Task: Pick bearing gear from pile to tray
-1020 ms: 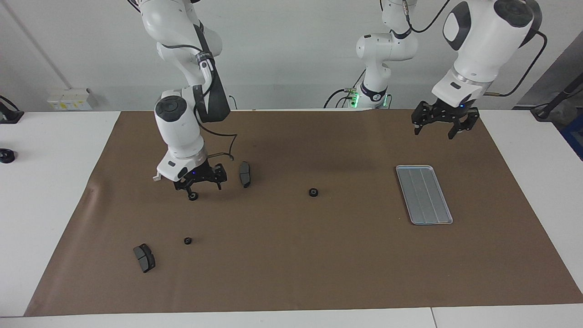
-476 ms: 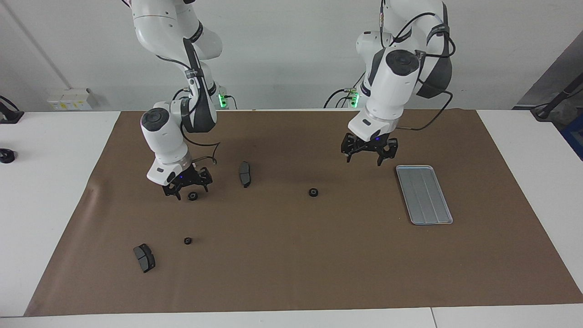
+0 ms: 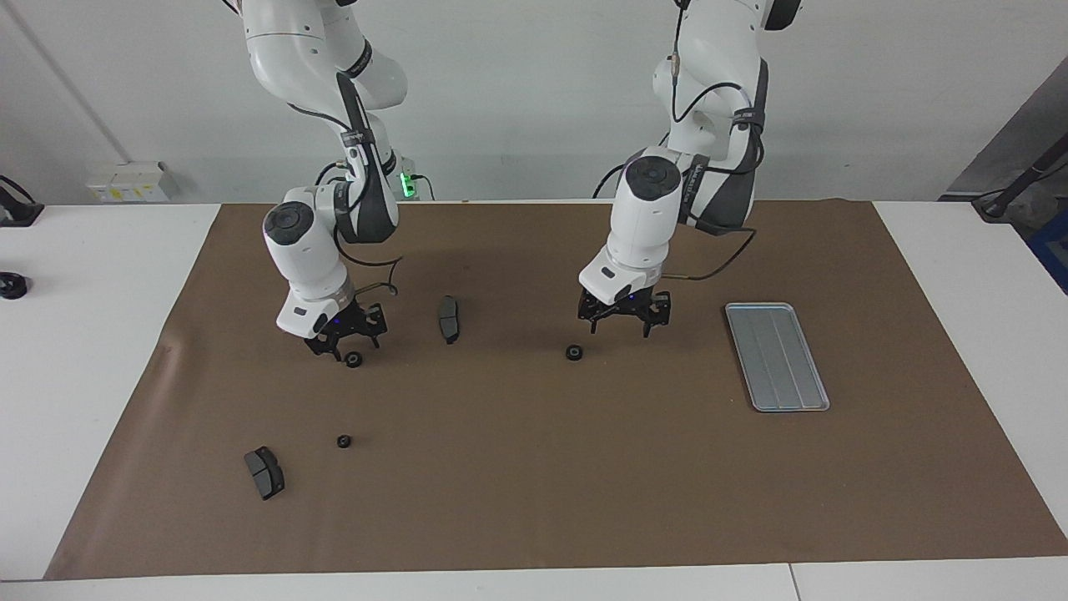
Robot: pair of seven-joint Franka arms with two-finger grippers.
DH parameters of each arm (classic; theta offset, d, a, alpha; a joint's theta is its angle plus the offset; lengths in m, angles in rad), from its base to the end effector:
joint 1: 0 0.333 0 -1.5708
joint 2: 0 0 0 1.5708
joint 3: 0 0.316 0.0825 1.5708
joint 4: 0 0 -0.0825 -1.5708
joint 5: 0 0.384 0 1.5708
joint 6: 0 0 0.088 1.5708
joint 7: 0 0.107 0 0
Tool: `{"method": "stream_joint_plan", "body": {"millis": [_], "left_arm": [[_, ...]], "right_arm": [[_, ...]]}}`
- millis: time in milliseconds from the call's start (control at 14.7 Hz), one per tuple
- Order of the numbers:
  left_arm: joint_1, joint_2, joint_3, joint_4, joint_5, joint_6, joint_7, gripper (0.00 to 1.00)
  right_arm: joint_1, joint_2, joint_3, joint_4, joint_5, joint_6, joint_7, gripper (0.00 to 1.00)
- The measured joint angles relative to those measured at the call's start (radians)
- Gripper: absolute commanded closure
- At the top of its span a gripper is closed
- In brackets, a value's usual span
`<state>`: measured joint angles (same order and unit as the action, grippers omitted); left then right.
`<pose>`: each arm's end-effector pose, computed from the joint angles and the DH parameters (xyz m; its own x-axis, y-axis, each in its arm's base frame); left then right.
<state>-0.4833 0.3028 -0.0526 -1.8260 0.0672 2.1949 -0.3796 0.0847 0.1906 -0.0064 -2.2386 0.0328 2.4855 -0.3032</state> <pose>0.5503 -0.3215 0.3760 0.9789 -0.1897 0.0766 -0.1891 -0.9818 -0.0140 0.5465 0.0427 0.2891 0.9356 0.3480 0.0595 0.3488 -0.9372 -0.0026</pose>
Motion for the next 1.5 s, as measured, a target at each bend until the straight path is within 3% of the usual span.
{"method": "stream_joint_plan", "body": {"millis": [408, 952, 1224, 1360, 1496], "left_arm": [[-0.047, 0.108, 0.000, 0.016, 0.001, 0.124, -0.095, 0.00], [-0.075, 0.146, 0.000, 0.004, 0.001, 0.189, -0.128, 0.02], [-0.082, 0.146, -0.001, -0.017, 0.001, 0.196, -0.147, 0.20], [-0.086, 0.146, -0.001, -0.018, 0.001, 0.193, -0.155, 0.31], [-0.087, 0.145, -0.001, -0.019, 0.001, 0.178, -0.164, 0.55]], "right_arm": [[-0.008, 0.000, 0.000, -0.013, 0.001, 0.076, 0.000, 0.46], [-0.021, 0.000, 0.002, -0.019, 0.077, 0.107, 0.000, 0.46], [-0.021, 0.000, 0.002, -0.023, 0.077, 0.112, 0.000, 0.49], [-0.021, 0.001, 0.002, -0.032, 0.077, 0.128, 0.000, 0.69], [-0.021, 0.001, 0.002, -0.039, 0.077, 0.134, 0.000, 1.00]]}}
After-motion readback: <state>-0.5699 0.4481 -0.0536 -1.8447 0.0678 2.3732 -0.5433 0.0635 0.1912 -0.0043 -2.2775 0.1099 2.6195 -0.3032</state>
